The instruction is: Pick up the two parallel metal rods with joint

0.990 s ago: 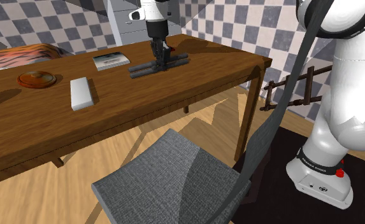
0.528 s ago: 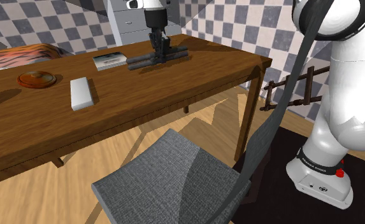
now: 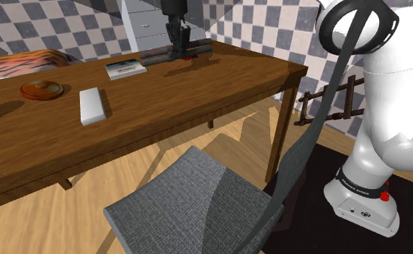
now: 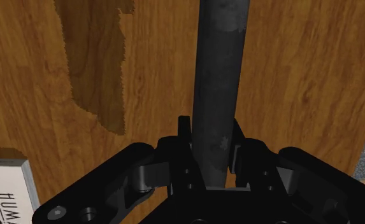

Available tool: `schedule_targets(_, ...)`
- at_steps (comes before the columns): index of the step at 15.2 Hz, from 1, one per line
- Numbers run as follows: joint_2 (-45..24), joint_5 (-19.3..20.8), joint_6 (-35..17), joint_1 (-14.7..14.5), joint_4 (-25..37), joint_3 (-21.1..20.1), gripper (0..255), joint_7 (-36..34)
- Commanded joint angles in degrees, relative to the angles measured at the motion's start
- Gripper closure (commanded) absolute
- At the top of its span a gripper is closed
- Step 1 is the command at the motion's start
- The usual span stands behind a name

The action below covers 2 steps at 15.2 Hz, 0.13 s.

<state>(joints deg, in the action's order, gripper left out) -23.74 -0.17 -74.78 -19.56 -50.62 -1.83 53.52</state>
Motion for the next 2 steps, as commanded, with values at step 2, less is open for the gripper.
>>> schedule_targets(2, -0.9, 0.0, 1.6, 0.0, 2.5, 0.0, 255, 0.0)
